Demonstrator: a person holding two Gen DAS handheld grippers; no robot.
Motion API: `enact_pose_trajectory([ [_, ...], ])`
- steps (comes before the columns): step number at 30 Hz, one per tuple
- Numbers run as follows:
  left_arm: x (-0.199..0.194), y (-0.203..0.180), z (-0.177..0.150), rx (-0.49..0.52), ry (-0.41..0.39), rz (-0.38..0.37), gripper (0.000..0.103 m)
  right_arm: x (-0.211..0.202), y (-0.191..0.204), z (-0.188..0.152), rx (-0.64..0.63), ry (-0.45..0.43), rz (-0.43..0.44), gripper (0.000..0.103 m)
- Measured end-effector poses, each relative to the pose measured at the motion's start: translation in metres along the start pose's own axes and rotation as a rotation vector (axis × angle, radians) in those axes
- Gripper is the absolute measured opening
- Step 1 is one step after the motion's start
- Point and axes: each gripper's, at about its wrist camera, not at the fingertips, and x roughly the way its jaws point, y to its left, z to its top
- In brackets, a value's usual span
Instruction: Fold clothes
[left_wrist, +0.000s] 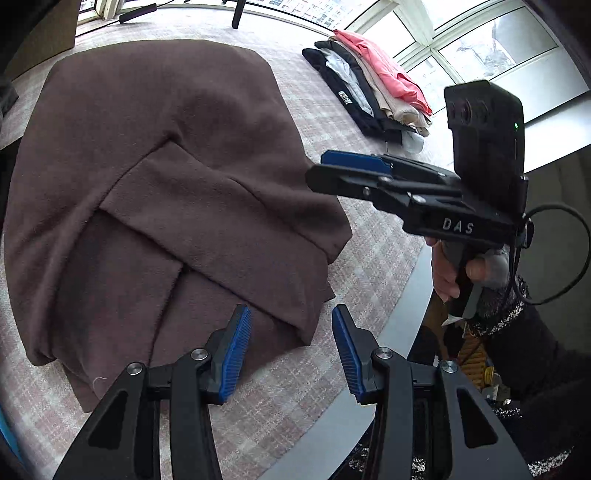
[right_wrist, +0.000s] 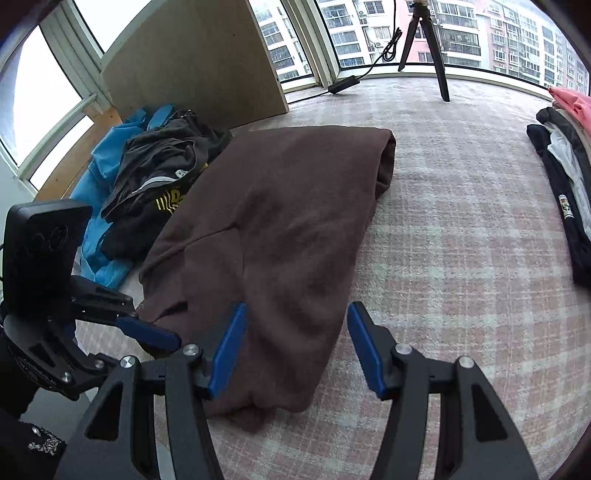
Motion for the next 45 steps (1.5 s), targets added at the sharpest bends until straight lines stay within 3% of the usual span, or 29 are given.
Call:
enact_pose_trajectory([
  [6,0.028,-0.018,-0.008,0.017,0.003,0.063,0.042,0.03,-0.015,0.037,0.086,0.129,0.083,0.056],
  [7,0.029,-0.022,-0.01,0.042,-0.007,0.081,0.034,0.034,-0.015,0.039,0.085,0.154,0.083,0.056],
  [8,0.029,-0.025,-0.012,0.063,-0.015,0.095,0.015,0.037,-0.015,0.041,0.083,0.175,0.084,0.056],
  [10,0.021,-0.029,-0.014,0.094,-0.029,0.106,0.004,0.038,-0.014,0.044,0.081,0.204,0.097,0.056],
  [15,-0.021,-0.033,-0.019,0.118,-0.107,0.095,0.005,0.019,-0.022,0.046,0.129,0.216,0.12,0.056],
  [21,-0.054,-0.041,-0.018,0.129,-0.165,0.088,0.005,-0.011,-0.01,0.016,0.13,0.179,0.207,0.056],
  [26,-0.062,-0.055,-0.014,0.169,-0.17,0.082,0.001,0.004,0.004,0.008,0.133,0.2,0.251,0.056],
  [28,-0.06,-0.059,-0.012,0.185,-0.165,0.109,0.001,0.007,0.005,0.006,0.134,0.193,0.244,0.056],
  [31,-0.052,-0.053,-0.016,0.166,-0.144,0.098,0.002,-0.002,0.002,0.003,0.102,0.157,0.14,0.056],
  [33,-0.035,-0.048,-0.02,0.136,-0.108,0.087,0.003,-0.004,0.002,0.001,0.08,0.163,0.125,0.056],
  [35,-0.014,-0.042,-0.023,0.1,-0.065,0.09,0.015,0.001,0.004,0.0,0.066,0.184,0.12,0.056],
  [39,0.02,-0.029,-0.027,0.055,-0.025,0.139,0.025,0.012,0.01,0.0,0.031,0.219,0.067,0.056],
  [41,0.03,-0.024,-0.025,0.044,-0.033,0.154,0.018,0.015,0.011,-0.001,0.023,0.231,0.065,0.056],
  [43,0.031,-0.021,-0.023,0.034,-0.048,0.125,0.003,0.015,0.012,-0.001,0.012,0.234,0.05,0.056],
  [45,0.016,-0.026,-0.022,0.046,-0.089,0.092,0.002,0.013,0.013,-0.001,0.007,0.231,0.046,0.056],
])
